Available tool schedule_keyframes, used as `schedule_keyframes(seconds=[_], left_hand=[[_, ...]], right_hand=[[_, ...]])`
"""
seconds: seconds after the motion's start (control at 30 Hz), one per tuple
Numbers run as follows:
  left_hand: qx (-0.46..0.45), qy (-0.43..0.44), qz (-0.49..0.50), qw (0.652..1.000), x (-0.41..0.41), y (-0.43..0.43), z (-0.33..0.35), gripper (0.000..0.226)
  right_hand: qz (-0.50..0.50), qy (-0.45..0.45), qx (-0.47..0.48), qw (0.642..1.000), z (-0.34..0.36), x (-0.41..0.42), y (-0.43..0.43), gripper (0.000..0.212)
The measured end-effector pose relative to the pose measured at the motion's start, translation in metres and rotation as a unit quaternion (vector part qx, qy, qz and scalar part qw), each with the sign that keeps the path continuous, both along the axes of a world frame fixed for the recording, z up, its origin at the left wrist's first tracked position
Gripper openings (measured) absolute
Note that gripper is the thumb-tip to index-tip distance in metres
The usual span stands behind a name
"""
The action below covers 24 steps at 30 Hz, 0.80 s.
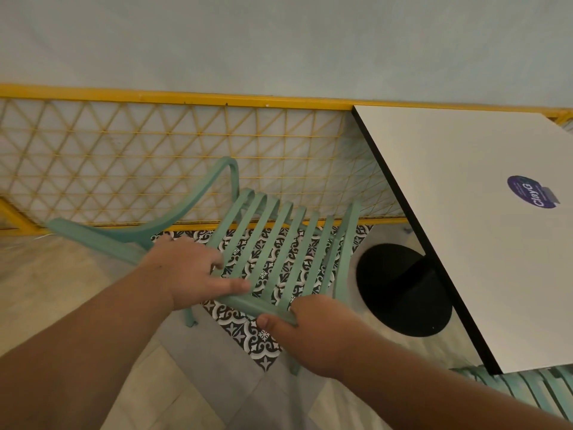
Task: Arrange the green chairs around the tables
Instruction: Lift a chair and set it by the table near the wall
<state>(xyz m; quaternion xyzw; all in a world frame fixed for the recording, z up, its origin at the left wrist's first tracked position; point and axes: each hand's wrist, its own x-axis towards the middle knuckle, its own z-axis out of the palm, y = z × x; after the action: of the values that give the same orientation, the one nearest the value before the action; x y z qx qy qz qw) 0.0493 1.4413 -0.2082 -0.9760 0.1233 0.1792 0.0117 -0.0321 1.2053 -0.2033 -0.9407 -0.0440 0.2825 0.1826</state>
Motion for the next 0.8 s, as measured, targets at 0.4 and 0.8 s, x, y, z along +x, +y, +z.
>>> schedule_keyframes(seconds=[0.4, 0.8], left_hand=[[-0.142, -0.127, 0.326, 0.926, -0.044, -0.052, -0.024, 0.106], [-0.11, -0.125, 0.302, 0.939, -0.031, -0.035, -0.028, 0.094]], right_hand=[[0.075, 0.053, 0.054, 0.994, -0.006, 0.024, -0.063, 0.097], [-0.065, 0.235, 0.122, 0.962, -0.015, 0.017, -0.04, 0.08]])
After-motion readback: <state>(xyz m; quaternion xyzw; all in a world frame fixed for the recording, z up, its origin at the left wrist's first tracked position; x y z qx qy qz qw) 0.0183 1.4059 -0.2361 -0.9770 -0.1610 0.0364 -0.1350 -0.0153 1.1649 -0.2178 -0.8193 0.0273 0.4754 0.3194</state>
